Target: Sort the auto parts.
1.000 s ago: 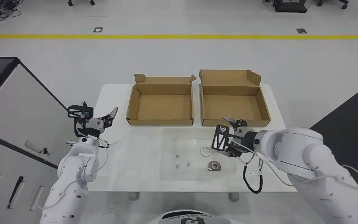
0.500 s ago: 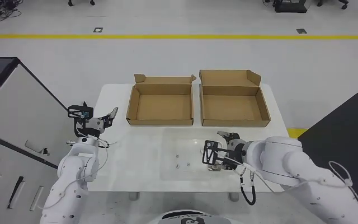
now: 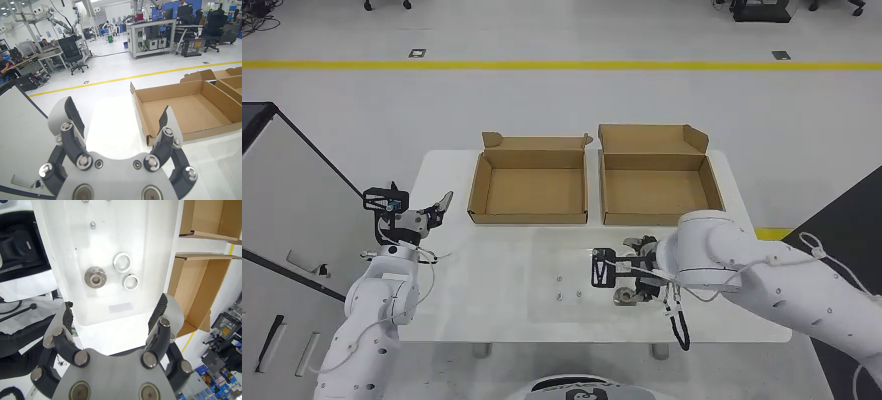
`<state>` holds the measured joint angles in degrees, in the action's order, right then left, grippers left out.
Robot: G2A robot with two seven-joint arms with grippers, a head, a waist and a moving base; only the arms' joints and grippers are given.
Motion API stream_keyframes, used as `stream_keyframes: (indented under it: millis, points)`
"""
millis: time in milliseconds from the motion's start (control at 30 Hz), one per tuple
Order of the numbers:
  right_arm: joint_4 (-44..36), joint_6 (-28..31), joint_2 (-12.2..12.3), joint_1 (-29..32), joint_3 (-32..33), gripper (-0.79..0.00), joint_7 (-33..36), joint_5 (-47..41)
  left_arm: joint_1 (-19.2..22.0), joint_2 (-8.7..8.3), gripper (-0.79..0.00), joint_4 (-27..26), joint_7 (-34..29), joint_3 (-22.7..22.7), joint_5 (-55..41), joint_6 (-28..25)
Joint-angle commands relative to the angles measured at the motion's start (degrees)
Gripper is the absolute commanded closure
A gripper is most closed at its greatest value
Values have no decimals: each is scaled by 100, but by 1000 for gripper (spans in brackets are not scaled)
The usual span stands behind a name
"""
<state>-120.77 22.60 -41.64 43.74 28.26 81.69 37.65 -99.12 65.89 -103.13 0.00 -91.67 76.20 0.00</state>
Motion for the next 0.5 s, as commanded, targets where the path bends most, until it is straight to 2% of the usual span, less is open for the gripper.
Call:
stream_keyframes:
  millis: [0, 300, 400, 467]
  points:
    - [165, 16, -54, -240, -251, -785, -16, -127, 0, 0, -785, 0, 0, 0, 0, 0]
    - [756, 84, -329, -817, -1016, -773, -85, -429, 0, 0, -785, 0, 0, 0, 0, 0]
    - [903, 116, -401, -877, -1140, -637, -118, -472, 0, 0, -785, 0, 0, 0, 0, 0]
    - [975, 135, -441, -894, -1194, -603, -136, -494, 0, 0, -785, 0, 0, 0, 0, 0]
